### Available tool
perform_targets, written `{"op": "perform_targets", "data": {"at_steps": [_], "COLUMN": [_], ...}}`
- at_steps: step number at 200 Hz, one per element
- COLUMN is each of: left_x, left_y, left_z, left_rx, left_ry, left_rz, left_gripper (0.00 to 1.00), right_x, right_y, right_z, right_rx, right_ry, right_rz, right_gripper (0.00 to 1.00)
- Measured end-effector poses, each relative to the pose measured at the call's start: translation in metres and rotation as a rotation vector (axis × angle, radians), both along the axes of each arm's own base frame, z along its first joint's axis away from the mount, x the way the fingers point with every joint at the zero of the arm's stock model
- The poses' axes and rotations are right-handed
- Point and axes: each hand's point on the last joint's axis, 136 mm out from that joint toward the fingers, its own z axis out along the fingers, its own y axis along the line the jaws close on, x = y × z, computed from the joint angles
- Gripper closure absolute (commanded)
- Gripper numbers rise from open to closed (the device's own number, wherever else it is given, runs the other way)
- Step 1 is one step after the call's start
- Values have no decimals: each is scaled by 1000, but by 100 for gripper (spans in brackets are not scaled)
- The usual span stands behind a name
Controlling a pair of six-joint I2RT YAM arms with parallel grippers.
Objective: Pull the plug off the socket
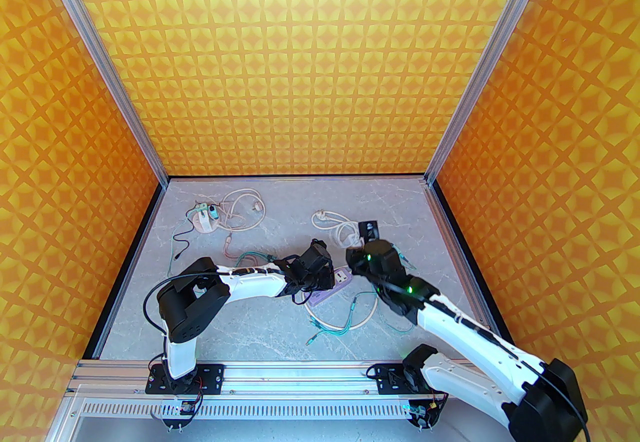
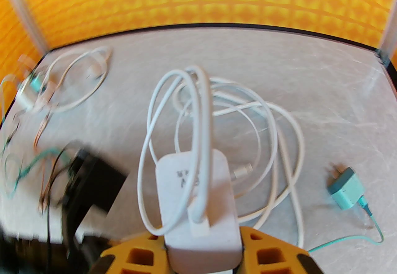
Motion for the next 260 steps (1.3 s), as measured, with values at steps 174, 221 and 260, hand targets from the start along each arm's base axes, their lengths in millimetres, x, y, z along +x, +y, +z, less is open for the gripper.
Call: {"op": "perform_targets", "data": {"at_steps": [174,221,260], "left_x": [-11,-12,-15], "left_y": [99,105,110], "left_z": [120,114,95], "left_rx": [48,74,127], "left_ry": [-327,-322,-300], "left_rz": [36,38,15], "left_gripper": [42,36,35], "right_x": [150,157,161], "right_y": [-127,-148,-143], "right_z": [-47,-83,-91], "right_rx": [220,354,388], "right_ry": [204,286,316], "right_rz": [-380,-398,-378], "right_gripper": [70,63,38]}}
